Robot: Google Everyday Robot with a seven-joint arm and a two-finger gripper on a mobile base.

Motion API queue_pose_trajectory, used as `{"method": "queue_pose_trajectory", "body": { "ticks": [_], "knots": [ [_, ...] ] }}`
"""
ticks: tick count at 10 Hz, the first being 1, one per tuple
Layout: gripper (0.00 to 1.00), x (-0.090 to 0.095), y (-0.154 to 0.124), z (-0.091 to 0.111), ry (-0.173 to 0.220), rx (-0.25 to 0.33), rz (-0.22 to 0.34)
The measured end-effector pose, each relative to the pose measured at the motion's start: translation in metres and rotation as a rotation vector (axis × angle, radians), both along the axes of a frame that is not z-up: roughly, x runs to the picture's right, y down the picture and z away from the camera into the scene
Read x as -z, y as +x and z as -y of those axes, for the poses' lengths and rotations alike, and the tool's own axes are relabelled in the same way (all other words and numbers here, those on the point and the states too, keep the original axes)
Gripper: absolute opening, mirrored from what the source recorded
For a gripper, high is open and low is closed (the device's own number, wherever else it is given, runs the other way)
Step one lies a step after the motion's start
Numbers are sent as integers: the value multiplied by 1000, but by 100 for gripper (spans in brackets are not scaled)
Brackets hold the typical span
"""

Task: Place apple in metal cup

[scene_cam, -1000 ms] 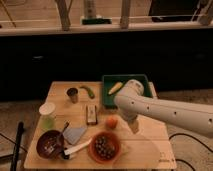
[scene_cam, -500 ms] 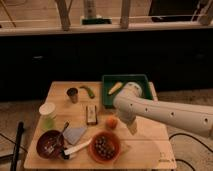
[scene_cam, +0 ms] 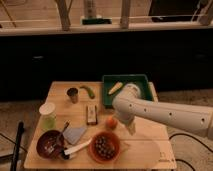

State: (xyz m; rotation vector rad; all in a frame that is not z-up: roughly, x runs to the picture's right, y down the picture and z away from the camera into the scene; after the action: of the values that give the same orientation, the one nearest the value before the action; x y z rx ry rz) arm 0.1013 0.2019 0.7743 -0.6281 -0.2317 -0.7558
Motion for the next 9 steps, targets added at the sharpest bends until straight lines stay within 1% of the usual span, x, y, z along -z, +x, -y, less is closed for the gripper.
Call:
{"method": "queue_pose_trajectory", "body": {
  "ticks": [1, 2, 3, 5, 7, 9],
  "knots": [
    [80, -1, -2, -1, -1, 6, 9],
    [80, -2, -3, 1, 6, 6, 16],
    [80, 1, -7, 8, 14, 13, 31],
    [80, 5, -16, 17, 5, 30, 62],
    [80, -4, -25, 18, -10, 51, 98],
    [80, -17, -33, 16, -32, 58, 137]
  ]
}}
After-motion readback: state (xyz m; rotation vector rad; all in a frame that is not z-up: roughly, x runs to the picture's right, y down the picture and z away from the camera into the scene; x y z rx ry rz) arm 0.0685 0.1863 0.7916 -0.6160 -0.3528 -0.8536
